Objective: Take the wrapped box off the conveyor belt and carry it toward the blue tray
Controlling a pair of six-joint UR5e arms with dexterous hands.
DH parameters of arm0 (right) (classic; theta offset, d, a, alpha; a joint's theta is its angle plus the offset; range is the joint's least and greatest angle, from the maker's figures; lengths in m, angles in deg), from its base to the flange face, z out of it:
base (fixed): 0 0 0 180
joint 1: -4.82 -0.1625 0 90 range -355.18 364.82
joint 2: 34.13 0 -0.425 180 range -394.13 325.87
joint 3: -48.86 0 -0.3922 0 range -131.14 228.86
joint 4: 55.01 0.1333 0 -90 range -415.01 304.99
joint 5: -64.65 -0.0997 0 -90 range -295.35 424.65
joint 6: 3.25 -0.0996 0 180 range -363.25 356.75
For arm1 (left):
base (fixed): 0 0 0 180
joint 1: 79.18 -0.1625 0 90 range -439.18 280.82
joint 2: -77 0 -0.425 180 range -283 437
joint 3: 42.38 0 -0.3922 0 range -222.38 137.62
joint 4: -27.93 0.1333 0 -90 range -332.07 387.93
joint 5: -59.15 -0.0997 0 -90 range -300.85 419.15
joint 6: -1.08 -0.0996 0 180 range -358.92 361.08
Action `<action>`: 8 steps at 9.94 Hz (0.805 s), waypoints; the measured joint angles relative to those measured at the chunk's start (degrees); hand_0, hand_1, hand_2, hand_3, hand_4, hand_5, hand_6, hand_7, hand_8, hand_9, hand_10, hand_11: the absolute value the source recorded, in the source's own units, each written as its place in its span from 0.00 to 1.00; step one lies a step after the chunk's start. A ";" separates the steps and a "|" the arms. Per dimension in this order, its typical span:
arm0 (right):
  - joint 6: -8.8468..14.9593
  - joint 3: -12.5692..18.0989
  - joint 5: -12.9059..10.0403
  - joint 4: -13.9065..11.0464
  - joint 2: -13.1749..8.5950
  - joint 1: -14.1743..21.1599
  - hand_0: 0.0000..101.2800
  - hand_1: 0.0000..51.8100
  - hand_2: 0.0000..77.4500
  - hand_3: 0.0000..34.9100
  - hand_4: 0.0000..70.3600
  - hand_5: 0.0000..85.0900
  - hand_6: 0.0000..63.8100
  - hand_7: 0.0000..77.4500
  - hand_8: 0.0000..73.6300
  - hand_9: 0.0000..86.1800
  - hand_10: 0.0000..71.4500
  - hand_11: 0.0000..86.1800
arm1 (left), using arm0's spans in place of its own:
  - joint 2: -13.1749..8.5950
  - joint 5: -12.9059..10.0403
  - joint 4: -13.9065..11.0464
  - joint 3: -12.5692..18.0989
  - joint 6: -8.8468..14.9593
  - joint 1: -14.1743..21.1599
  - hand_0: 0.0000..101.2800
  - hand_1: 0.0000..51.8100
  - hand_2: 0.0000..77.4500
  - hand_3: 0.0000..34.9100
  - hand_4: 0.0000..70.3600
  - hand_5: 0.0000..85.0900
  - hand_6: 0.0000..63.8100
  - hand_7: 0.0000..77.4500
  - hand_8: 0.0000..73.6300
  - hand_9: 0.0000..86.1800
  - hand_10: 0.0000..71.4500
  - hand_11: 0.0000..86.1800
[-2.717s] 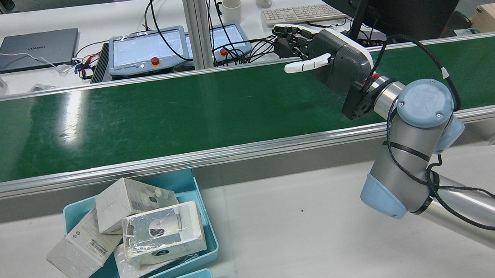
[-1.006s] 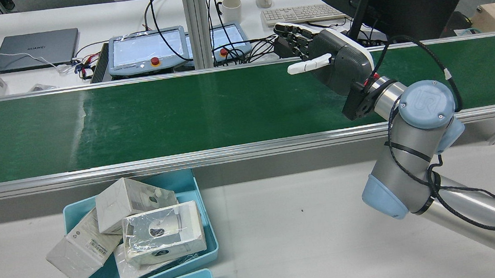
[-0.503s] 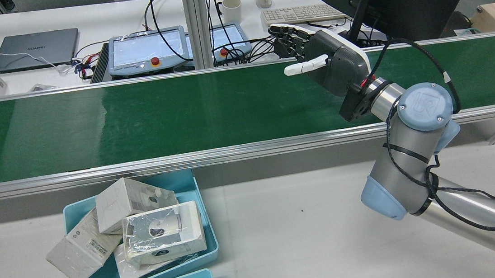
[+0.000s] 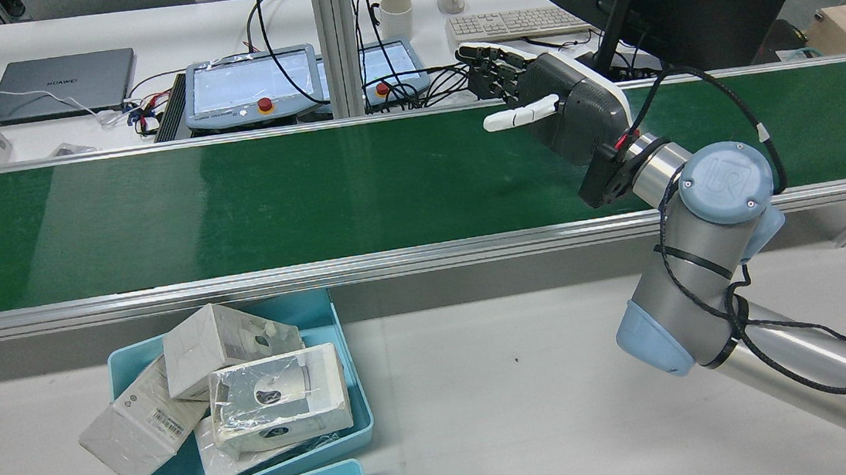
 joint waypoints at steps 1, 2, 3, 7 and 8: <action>0.01 -0.07 0.00 0.01 0.02 -0.01 0.49 0.33 0.16 0.00 0.15 0.21 0.09 0.05 0.03 0.06 0.00 0.01 | 0.00 0.00 0.00 0.00 0.00 0.00 0.00 0.00 0.01 0.00 0.00 0.01 0.01 0.01 0.01 0.00 0.01 0.01; -0.04 -0.11 -0.01 0.01 0.07 -0.06 0.48 0.32 0.15 0.00 0.15 0.21 0.09 0.05 0.03 0.06 0.00 0.01 | 0.00 0.00 0.00 0.00 0.00 0.00 0.00 0.00 0.01 0.00 0.00 0.01 0.01 0.01 0.01 0.00 0.01 0.01; -0.10 -0.13 -0.04 0.01 0.14 -0.12 0.48 0.32 0.15 0.00 0.15 0.21 0.09 0.05 0.03 0.06 0.00 0.01 | 0.00 0.00 0.00 0.00 0.00 0.00 0.00 0.00 0.01 0.00 0.00 0.01 0.01 0.01 0.01 0.00 0.01 0.01; -0.13 -0.28 -0.15 0.01 0.21 -0.14 0.48 0.31 0.13 0.00 0.15 0.21 0.09 0.05 0.03 0.06 0.00 0.01 | 0.00 0.00 0.00 0.00 0.00 0.00 0.00 0.00 0.01 0.00 0.00 0.01 0.01 0.01 0.01 0.00 0.01 0.01; -0.12 -0.37 -0.16 0.01 0.22 -0.12 0.48 0.31 0.13 0.00 0.15 0.21 0.09 0.05 0.03 0.06 0.00 0.01 | 0.00 0.00 0.00 0.00 0.00 0.00 0.00 0.00 0.01 0.00 0.00 0.01 0.01 0.01 0.01 0.00 0.01 0.01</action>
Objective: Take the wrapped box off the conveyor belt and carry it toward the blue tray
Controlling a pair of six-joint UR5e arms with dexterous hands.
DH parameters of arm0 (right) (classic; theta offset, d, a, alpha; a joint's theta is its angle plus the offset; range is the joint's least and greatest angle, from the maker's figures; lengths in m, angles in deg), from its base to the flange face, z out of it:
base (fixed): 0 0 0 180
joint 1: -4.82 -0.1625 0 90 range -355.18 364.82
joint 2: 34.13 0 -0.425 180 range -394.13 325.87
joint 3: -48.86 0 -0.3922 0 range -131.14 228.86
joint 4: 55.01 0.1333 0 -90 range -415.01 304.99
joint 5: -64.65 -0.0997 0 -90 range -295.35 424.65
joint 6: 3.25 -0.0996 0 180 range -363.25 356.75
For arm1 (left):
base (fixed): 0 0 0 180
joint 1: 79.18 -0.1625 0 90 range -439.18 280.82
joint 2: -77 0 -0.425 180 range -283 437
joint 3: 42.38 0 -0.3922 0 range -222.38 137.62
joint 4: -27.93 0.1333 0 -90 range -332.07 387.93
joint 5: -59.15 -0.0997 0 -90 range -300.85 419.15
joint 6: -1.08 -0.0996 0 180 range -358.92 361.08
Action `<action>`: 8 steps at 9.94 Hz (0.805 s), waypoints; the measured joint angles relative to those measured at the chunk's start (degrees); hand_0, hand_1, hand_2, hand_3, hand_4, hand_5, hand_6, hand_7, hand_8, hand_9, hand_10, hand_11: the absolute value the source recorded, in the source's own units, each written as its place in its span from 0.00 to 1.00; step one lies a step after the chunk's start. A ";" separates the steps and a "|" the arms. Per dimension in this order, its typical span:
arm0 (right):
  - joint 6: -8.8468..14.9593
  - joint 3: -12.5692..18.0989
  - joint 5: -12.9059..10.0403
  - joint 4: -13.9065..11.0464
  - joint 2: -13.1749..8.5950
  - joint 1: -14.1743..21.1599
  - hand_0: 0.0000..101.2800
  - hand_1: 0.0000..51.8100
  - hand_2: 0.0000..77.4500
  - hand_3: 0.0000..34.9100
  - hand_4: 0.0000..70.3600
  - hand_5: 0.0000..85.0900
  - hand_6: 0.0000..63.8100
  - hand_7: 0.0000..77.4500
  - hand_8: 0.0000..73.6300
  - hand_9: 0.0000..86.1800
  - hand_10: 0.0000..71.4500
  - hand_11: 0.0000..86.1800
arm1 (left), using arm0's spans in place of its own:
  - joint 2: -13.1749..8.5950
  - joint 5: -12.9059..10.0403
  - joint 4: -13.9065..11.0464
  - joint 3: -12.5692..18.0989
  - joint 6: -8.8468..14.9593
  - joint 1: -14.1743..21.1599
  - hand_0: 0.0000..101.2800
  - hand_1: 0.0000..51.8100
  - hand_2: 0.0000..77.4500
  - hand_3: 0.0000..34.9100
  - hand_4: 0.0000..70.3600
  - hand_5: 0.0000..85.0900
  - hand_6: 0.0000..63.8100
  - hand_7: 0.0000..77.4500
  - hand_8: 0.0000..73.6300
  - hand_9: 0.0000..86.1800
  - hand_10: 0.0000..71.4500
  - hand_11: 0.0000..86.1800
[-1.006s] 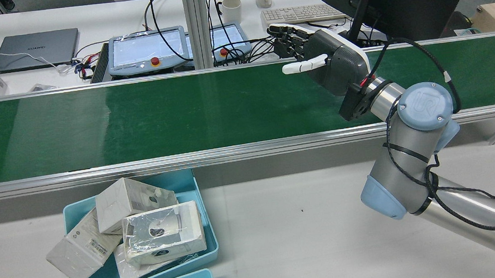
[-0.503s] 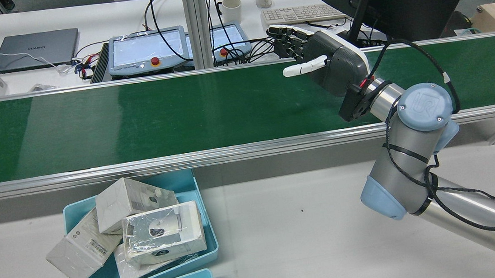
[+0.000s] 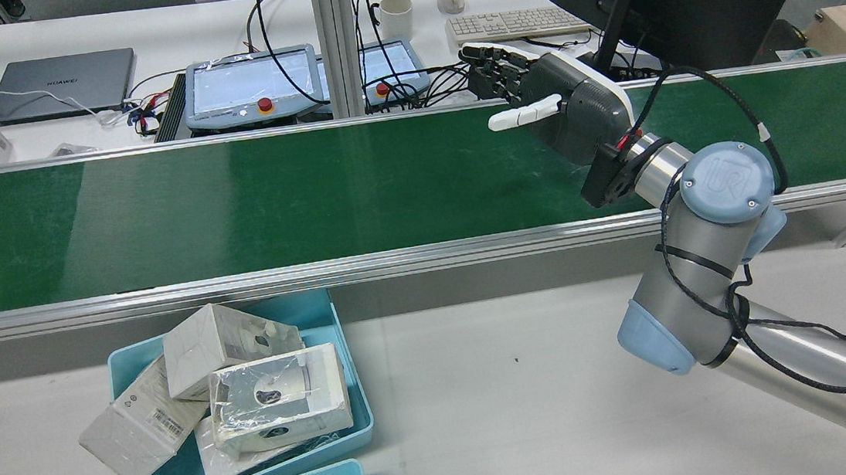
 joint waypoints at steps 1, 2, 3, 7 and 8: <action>-0.14 -0.41 -0.03 0.02 -0.01 0.07 0.48 0.31 0.13 0.00 0.16 0.21 0.09 0.05 0.03 0.06 0.00 0.01 | 0.00 0.00 0.00 0.00 0.00 0.00 0.00 0.00 0.01 0.00 0.00 0.01 0.01 0.01 0.01 0.00 0.01 0.01; -0.34 -0.89 -0.06 0.05 -0.03 0.07 0.48 0.23 0.14 0.00 0.16 0.21 0.09 0.05 0.03 0.06 0.00 0.01 | 0.00 0.00 0.00 0.00 0.00 0.00 0.00 0.00 0.01 0.00 0.00 0.01 0.01 0.01 0.01 0.01 0.01 0.01; -0.51 -1.28 -0.08 0.07 0.07 0.07 0.48 0.28 0.13 0.00 0.15 0.21 0.09 0.05 0.01 0.04 0.00 0.01 | 0.00 0.00 0.00 0.00 0.00 0.00 0.00 0.00 0.01 0.00 0.00 0.01 0.01 0.01 0.01 0.01 0.01 0.01; -0.39 -1.84 -0.41 0.09 0.22 0.71 0.47 0.28 0.13 0.00 0.17 0.20 0.09 0.06 0.03 0.04 0.00 0.01 | 0.00 0.00 0.00 0.00 0.00 0.00 0.00 0.00 0.01 0.00 0.00 0.01 0.01 0.01 0.01 0.01 0.01 0.01; -0.35 -1.84 -0.47 0.09 0.18 0.85 0.48 0.28 0.14 0.00 0.16 0.21 0.09 0.06 0.03 0.04 0.00 0.01 | 0.00 0.00 0.00 0.00 0.00 0.00 0.00 0.00 0.01 0.00 0.00 0.01 0.01 0.01 0.01 0.01 0.01 0.01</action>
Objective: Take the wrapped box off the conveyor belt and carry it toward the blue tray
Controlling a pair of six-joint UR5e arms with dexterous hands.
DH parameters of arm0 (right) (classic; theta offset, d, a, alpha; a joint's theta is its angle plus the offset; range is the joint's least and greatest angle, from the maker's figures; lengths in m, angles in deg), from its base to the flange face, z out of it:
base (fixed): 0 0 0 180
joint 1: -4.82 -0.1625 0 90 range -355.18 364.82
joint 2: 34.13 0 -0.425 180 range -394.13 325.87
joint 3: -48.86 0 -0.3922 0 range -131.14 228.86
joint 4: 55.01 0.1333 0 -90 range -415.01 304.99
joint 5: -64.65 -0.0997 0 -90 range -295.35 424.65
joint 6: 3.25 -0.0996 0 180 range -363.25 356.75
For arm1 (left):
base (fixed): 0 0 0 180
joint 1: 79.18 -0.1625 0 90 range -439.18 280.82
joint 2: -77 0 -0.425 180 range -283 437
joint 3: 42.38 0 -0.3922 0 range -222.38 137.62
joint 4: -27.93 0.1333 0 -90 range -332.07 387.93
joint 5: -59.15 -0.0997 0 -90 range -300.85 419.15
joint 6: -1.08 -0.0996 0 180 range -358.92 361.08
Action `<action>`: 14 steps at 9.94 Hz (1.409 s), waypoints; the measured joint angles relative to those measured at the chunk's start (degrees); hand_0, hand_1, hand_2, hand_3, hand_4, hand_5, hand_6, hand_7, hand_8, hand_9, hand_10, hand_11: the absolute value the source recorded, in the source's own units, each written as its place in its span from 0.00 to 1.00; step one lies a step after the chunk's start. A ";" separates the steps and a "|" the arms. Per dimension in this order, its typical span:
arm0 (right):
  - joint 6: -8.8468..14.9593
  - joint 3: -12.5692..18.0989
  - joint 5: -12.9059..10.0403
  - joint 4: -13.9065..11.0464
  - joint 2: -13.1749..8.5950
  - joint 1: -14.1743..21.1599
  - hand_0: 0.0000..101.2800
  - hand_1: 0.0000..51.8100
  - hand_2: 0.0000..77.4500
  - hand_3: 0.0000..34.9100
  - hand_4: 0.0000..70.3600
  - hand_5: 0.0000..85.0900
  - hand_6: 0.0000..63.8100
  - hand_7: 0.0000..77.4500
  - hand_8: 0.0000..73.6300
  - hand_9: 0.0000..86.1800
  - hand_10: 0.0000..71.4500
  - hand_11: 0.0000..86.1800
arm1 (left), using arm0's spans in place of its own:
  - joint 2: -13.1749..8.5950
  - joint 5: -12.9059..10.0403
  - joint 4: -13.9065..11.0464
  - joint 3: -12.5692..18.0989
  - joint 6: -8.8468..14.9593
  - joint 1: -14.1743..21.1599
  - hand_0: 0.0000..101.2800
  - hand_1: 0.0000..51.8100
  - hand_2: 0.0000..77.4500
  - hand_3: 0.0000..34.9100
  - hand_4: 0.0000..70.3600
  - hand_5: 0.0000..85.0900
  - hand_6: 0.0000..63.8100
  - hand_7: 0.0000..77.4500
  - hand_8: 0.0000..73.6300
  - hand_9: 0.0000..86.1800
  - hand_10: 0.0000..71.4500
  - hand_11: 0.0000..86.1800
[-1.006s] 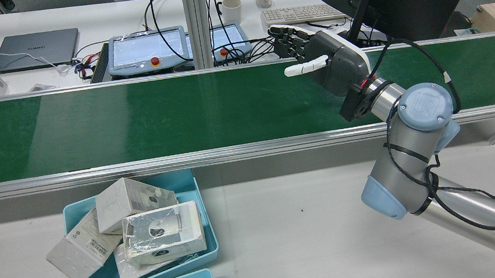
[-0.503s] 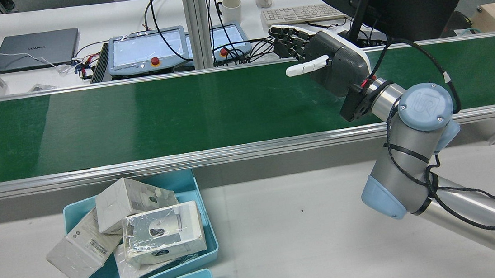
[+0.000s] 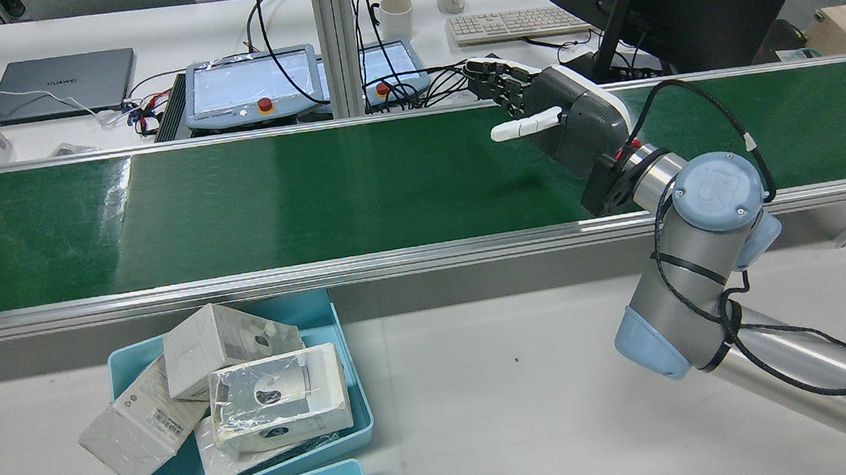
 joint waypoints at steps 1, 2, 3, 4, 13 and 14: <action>0.00 0.00 -0.03 0.00 -0.03 0.09 0.47 0.28 0.14 0.00 0.16 0.21 0.09 0.06 0.03 0.04 0.00 0.01 | 0.00 0.00 0.00 0.00 0.00 0.00 0.00 0.00 0.01 0.00 0.00 0.01 0.01 0.01 0.01 0.01 0.01 0.01; -0.02 0.01 -0.05 0.00 -0.08 0.17 0.47 0.28 0.14 0.00 0.16 0.21 0.09 0.06 0.03 0.04 0.00 0.01 | 0.00 0.00 0.00 0.00 0.00 0.00 0.00 0.00 0.01 0.00 0.00 0.01 0.01 0.01 0.01 0.01 0.01 0.01; -0.06 0.01 -0.06 0.00 -0.11 0.22 0.48 0.28 0.14 0.00 0.16 0.21 0.09 0.06 0.03 0.04 0.00 0.01 | 0.00 0.00 0.00 0.00 0.00 0.00 0.00 0.00 0.01 0.00 0.00 0.01 0.01 0.01 0.01 0.01 0.01 0.01; -0.09 0.02 -0.07 0.00 -0.11 0.24 0.48 0.28 0.14 0.00 0.16 0.21 0.09 0.06 0.03 0.04 0.00 0.01 | 0.00 0.00 0.00 0.00 0.00 0.00 0.00 0.00 0.01 0.00 0.00 0.01 0.01 0.01 0.01 0.01 0.00 0.01; -0.38 0.00 -0.10 0.09 0.10 0.34 0.48 0.28 0.15 0.00 0.15 0.21 0.09 0.06 0.03 0.06 0.00 0.01 | 0.00 0.00 0.00 0.00 0.00 0.00 0.00 0.00 0.01 0.00 0.00 0.01 0.01 0.01 0.01 0.00 0.01 0.01; -0.30 -0.01 -0.09 0.09 0.07 0.39 0.48 0.28 0.15 0.00 0.17 0.21 0.09 0.06 0.03 0.06 0.00 0.01 | 0.00 0.00 0.00 0.00 0.00 0.00 0.00 0.00 0.01 0.00 0.00 0.01 0.01 0.01 0.01 0.00 0.01 0.01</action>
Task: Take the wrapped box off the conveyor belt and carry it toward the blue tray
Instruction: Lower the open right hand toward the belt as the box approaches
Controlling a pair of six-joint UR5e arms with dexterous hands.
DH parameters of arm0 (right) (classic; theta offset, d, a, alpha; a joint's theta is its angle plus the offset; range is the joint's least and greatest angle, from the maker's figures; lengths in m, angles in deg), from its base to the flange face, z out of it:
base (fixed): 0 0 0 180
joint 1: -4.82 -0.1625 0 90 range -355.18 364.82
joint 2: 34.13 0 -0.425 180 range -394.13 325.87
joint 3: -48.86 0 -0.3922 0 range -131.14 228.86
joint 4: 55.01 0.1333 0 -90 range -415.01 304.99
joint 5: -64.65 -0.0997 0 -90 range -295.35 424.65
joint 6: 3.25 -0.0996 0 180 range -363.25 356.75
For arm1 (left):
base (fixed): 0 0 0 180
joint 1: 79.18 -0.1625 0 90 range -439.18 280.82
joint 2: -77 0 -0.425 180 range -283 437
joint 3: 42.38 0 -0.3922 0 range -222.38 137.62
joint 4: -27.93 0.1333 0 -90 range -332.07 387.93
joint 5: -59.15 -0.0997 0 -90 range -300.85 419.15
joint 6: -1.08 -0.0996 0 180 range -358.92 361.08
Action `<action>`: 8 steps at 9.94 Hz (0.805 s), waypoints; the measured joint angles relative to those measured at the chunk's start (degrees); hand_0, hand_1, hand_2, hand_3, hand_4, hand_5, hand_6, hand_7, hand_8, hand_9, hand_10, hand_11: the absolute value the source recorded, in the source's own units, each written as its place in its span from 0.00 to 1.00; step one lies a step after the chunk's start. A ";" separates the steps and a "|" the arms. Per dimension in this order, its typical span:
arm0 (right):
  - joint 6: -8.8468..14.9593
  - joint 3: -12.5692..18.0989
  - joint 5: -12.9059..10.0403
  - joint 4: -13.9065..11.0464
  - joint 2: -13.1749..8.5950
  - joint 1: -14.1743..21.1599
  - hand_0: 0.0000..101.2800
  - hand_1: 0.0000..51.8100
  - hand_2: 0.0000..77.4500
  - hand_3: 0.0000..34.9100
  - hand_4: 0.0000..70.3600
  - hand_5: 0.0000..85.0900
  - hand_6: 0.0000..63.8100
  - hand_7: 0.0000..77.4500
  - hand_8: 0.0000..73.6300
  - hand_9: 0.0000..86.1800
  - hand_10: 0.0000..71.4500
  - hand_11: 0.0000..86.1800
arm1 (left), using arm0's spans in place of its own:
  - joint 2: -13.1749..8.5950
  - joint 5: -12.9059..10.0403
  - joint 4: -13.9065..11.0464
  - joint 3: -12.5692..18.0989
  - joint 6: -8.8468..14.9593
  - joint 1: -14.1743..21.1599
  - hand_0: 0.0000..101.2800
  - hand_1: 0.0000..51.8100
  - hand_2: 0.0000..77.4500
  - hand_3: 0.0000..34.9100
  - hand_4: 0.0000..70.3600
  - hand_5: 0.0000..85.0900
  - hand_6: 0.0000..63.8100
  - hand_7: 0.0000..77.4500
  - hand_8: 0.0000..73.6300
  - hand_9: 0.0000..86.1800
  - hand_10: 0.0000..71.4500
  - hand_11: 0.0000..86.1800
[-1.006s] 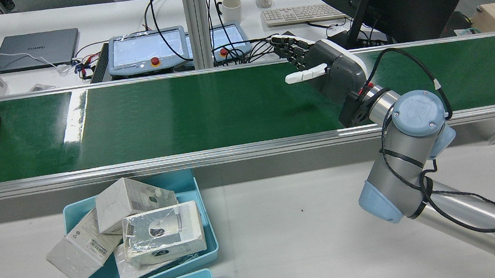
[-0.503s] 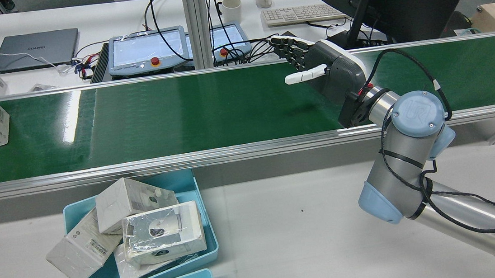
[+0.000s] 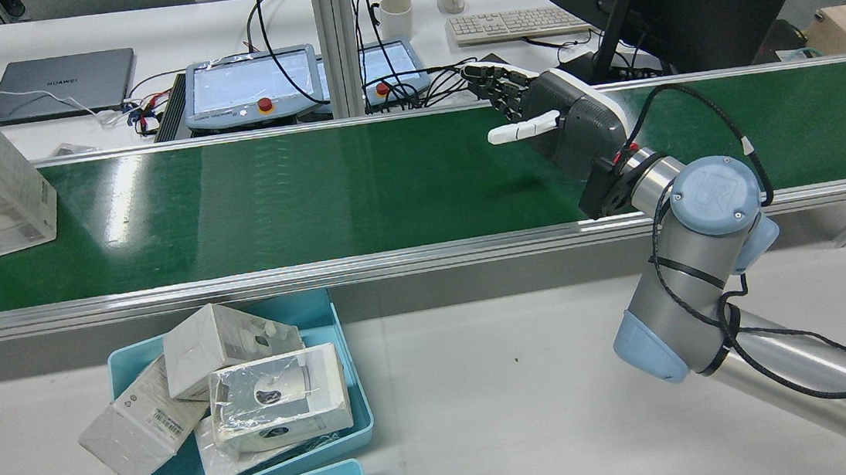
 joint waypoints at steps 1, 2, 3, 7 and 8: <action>0.12 -0.01 0.01 0.00 -0.10 0.13 0.48 0.28 0.14 0.00 0.17 0.21 0.09 0.06 0.03 0.06 0.00 0.01 | 0.00 0.00 0.00 0.00 0.00 0.00 0.00 0.00 0.01 0.00 0.00 0.01 0.01 0.01 0.01 0.00 0.01 0.01; 0.24 -0.03 0.00 0.00 -0.19 0.28 0.48 0.28 0.14 0.00 0.17 0.21 0.09 0.06 0.03 0.06 0.00 0.01 | 0.00 0.00 0.00 0.00 0.00 0.00 0.00 0.00 0.01 0.00 0.00 0.01 0.01 0.01 0.01 0.01 0.00 0.01; 0.26 -0.04 -0.03 0.02 -0.25 0.37 0.47 0.28 0.14 0.00 0.17 0.21 0.09 0.06 0.03 0.06 0.00 0.01 | 0.00 0.00 0.00 0.00 0.00 0.00 0.00 0.00 0.01 0.00 0.00 0.01 0.01 0.01 0.01 0.01 0.00 0.01; 0.68 -0.04 0.32 4.36 -0.28 -0.06 0.47 0.26 0.14 0.00 0.15 0.20 0.09 0.06 0.03 0.06 0.00 0.01 | 0.00 0.00 0.00 0.00 0.00 0.00 0.00 0.00 0.01 0.00 0.00 0.01 0.01 0.01 0.01 0.00 0.01 0.01; 0.90 -0.05 0.53 4.96 -0.29 -0.35 0.47 0.33 0.20 0.00 0.19 0.22 0.11 0.10 0.04 0.06 0.00 0.01 | 0.00 0.00 0.00 0.00 0.00 0.00 0.00 0.00 0.01 0.00 0.00 0.01 0.01 0.01 0.01 0.00 0.01 0.01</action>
